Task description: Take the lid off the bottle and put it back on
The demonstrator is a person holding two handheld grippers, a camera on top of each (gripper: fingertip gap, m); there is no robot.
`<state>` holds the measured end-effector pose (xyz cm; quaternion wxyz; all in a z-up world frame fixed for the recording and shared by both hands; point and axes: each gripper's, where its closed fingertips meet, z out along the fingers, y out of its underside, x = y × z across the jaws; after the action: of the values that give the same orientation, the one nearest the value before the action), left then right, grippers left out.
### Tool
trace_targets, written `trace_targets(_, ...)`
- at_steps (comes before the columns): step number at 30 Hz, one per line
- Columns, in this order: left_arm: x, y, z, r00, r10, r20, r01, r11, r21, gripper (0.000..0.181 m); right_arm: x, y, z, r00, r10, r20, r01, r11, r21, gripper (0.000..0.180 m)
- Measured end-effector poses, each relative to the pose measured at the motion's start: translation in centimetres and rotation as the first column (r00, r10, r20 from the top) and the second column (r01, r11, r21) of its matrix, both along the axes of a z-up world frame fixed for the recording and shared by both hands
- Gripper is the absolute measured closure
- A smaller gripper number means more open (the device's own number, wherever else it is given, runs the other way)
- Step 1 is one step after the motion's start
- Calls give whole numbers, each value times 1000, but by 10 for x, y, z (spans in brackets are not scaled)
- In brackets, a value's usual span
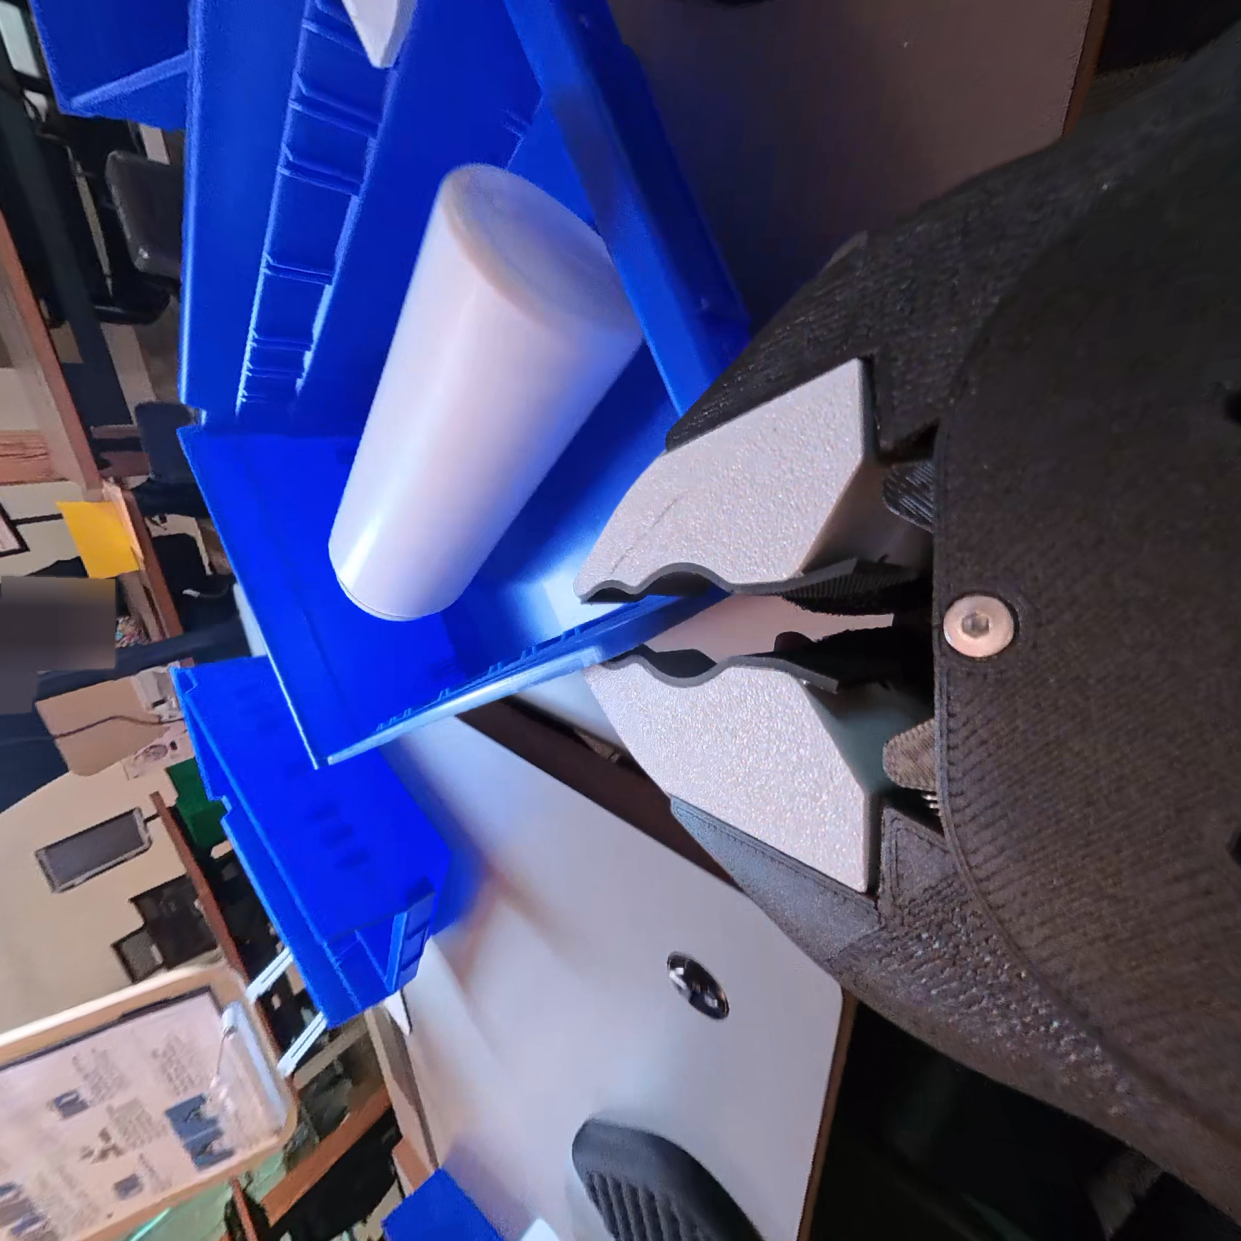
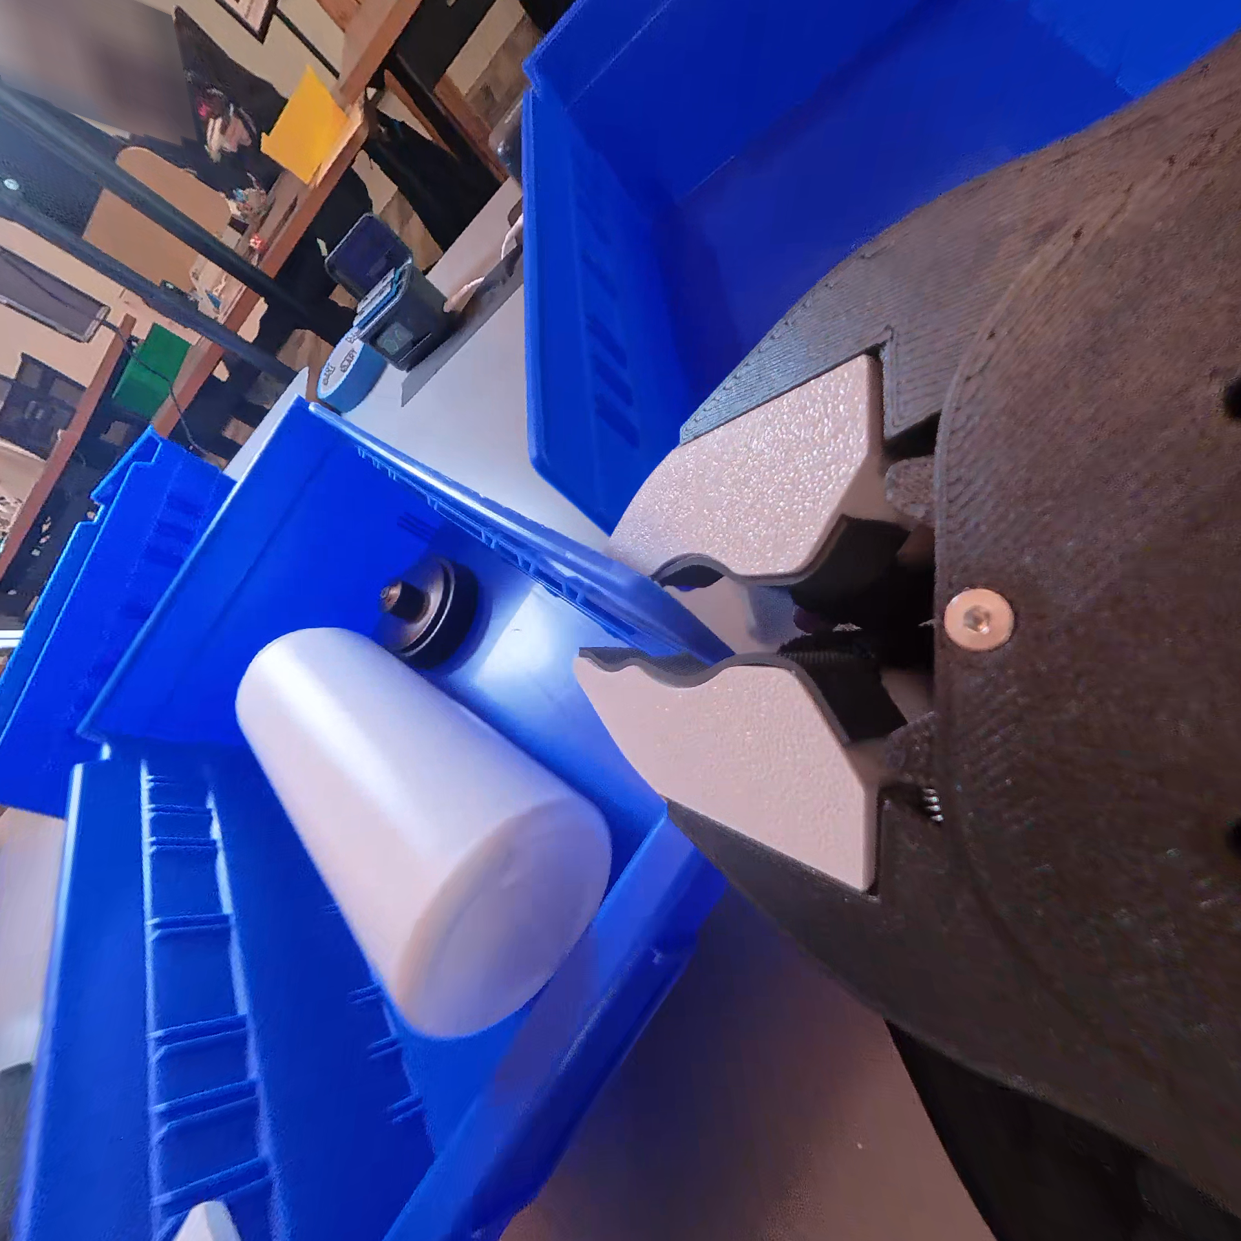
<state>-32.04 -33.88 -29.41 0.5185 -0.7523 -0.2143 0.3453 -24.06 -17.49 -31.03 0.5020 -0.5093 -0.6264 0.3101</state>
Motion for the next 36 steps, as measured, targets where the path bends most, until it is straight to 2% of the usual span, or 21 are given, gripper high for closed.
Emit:
trace_targets(4, -3, 9, -14, 999, -20, 42, 19, 999, 27, 170, 4, 7, -9, 999, -14, 34, 15, 1000, -16, 163)
trace_targets(8, -7, 10, -24, 996, -13, 87, 10, 999, 40, 169, 6, 4, -20, 991, 46, 129, -43, 999, -23, 155)
trace_targets(9, -5, 10, -24, 995, -29, 100, 24, 998, 52, 167, 11, 0, -19, 987, 83, 135, -75, 995, -61, 148)
trace_targets(11, -5, 8, -24, 992, -31, 126, 24, 998, 63, 154, 24, -10, 1, 987, 152, 45, -145, 981, -127, 124)
trace_targets(13, -8, 2, -23, 992, 3, 128, -9, 999, 47, 141, 44, -8, 23, 988, 153, -31, -156, 979, -129, 101)
trace_targets(15, -11, -8, -12, 995, 63, 83, -67, 997, 44, 131, 67, 18, 42, 994, 64, -84, -70, 995, -68, 96)
trace_targets(18, -7, -19, 30, 991, 127, -45, -118, 979, 166, 128, 111, 89, 61, 968, -186, -166, 201, 976, 81, 92)
trace_targets(20, 7, -12, 60, 990, 100, -99, -71, 963, 258, 128, 137, 125, 55, 939, -310, -145, 324, 943, 81, 88)
trace_targets(22, 28, 10, 81, 993, 12, -115, 24, 950, 310, 128, 149, 142, 33, 928, -367, -67, 368, 930, 1, 84)
trace_targets(24, 56, 42, 94, 987, -120, -108, 150, 927, 343, 127, 156, 148, 5, 924, -377, 62, 380, 924, -51, 90)
trace_targets(26, 90, 79, 96, 957, -278, -77, 287, 888, 361, 127, 165, 152, -14, 920, -361, 154, 372, 927, -48, 103)
trace_targets(27, 108, 98, 93, 934, -353, -52, 347, 866, 361, 126, 172, 154, -15, 918, -364, 157, 378, 923, -70, 121)
trace_targets(28, 126, 117, 87, 906, -422, -27, 404, 844, 353, 125, 180, 157, -18, 914, -366, 177, 383, 921, -73, 146)
trace_targets(29, 143, 135, 78, 877, -480, -3, 453, 825, 338, 123, 192, 165, -21, 901, -389, 193, 406, 912, -59, 158)
trace_targets(32, 179, 184, 37, 821, -561, 109, 521, 813, 259, 114, 222, 185, -26, 873, -428, 234, 453, 889, -63, 167)
trace_targets(34, 189, 212, 3, 815, -544, 197, 522, 839, 154, 108, 235, 192, -26, 870, -421, 258, 454, 887, -80, 168)
trace_targets(35, 187, 224, -11, 825, -518, 228, 508, 855, 105, 108, 241, 194, -26, 868, -420, 266, 453, 888, -77, 169)
trace_targets(36, 185, 235, -22, 830, -498, 249, 499, 864, 65, 118, 246, 197, -26, 867, -417, 272, 448, 892, -62, 169)
